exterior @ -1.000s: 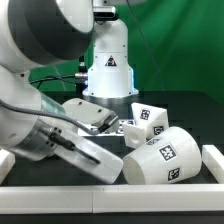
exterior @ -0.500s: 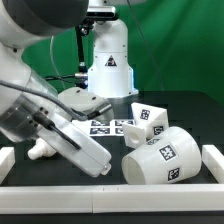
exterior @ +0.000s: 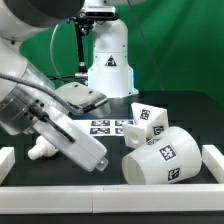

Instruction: Assemble lamp

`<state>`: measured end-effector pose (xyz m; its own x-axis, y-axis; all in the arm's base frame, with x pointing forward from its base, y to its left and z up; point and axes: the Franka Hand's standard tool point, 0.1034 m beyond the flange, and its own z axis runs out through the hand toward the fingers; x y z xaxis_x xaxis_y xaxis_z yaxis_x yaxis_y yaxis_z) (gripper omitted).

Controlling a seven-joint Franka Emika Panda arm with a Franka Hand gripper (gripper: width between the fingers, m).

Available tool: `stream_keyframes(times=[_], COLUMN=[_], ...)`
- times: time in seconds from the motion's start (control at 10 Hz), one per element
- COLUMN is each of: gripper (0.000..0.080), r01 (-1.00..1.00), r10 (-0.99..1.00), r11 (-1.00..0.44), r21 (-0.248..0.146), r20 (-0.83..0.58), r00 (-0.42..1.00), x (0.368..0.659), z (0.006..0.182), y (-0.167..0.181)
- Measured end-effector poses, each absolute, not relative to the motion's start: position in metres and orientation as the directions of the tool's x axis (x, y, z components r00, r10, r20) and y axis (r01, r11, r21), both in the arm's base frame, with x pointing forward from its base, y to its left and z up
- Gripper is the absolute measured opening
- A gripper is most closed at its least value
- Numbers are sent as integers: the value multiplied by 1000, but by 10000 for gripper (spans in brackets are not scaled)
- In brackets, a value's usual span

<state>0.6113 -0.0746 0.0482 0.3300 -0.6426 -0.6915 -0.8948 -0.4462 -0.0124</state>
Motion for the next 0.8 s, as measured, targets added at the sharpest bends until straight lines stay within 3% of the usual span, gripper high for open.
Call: stream_keyframes(times=[0.1,0.3,0.8], gripper=[700,700,700], r01=[-905,-926,-921], r10=[-650,-624,-485], r11=[-423,-376,-385], r21=[-34,-30,65], r20=[-685,-730,-863], r00=[330,278,141], x=[617,616,589], z=[49,52,36], y=[-71,-67,-76])
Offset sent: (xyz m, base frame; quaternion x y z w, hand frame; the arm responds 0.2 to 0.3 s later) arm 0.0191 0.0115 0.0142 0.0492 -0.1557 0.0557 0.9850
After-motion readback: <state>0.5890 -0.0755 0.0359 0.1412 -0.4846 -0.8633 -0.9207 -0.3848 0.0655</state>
